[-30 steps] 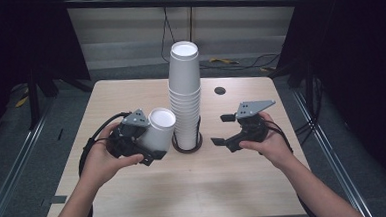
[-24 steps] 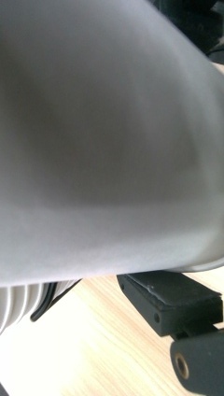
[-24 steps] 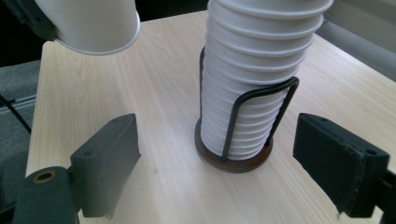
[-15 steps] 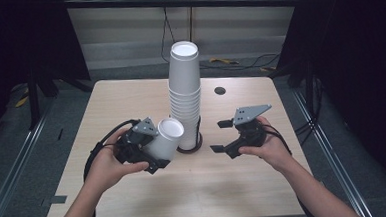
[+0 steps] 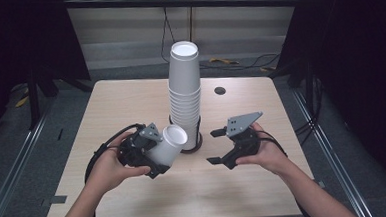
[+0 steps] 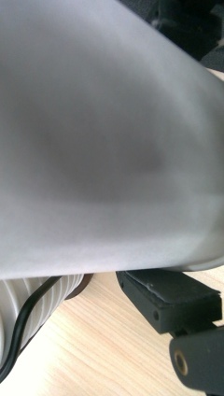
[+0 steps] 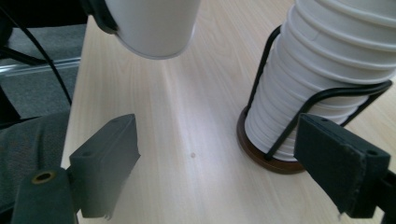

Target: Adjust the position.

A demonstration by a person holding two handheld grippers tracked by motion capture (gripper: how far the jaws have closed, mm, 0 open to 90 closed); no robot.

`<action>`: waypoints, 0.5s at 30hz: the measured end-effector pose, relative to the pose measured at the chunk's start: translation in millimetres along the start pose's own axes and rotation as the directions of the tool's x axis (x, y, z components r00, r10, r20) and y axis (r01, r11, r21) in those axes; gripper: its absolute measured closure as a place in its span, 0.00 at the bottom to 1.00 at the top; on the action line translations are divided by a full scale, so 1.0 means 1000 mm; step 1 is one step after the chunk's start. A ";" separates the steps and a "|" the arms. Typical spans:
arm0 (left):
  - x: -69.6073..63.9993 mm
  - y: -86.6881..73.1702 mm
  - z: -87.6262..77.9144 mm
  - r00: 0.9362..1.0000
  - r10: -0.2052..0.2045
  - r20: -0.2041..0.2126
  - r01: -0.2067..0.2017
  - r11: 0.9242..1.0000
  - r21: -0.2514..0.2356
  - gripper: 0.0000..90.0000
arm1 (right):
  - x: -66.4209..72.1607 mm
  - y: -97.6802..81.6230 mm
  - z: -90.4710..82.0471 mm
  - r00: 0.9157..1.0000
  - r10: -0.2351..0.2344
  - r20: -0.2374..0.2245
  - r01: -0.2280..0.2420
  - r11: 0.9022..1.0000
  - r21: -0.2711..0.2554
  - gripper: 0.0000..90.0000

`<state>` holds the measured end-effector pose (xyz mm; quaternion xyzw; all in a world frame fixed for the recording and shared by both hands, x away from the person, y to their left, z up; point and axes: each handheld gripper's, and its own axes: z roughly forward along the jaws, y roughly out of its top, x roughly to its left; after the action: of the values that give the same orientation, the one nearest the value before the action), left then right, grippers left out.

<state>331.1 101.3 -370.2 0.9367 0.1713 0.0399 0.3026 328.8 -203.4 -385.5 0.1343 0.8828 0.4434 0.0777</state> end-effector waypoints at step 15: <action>-0.008 0.014 0.016 0.999 0.053 0.015 -0.054 0.993 0.109 0.15 | -0.001 -0.010 0.001 0.999 0.007 -0.052 -0.008 1.000 -0.021 0.15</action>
<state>330.6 79.0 -374.5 0.9563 0.1464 0.0331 0.2509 328.5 -208.8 -394.1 0.1252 0.8792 0.4564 0.0544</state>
